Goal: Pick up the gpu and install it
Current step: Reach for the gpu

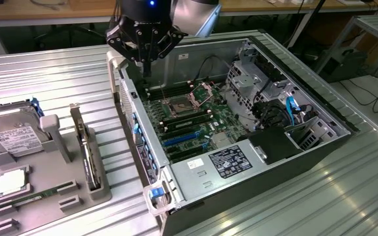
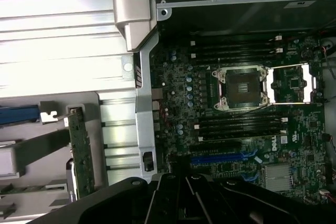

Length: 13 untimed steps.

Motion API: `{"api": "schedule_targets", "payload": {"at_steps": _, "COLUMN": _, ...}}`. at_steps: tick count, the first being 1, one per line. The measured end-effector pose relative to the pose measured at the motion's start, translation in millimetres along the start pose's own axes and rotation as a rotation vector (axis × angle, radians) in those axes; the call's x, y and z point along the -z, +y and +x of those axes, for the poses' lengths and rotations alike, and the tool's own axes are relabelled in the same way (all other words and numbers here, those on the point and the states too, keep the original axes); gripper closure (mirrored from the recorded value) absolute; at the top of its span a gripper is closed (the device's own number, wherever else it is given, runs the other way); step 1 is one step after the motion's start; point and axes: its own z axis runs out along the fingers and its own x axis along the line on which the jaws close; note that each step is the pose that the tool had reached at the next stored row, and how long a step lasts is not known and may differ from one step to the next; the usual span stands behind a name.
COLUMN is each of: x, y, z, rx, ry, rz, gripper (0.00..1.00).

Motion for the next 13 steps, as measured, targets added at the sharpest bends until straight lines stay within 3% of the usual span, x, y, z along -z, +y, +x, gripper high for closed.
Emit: {"api": "schedule_targets", "payload": {"at_steps": 13, "x": 0.0, "y": -0.7, "z": 8.4, "rx": 0.0, "ry": 0.0, "rz": 0.0, "gripper": 0.89}}
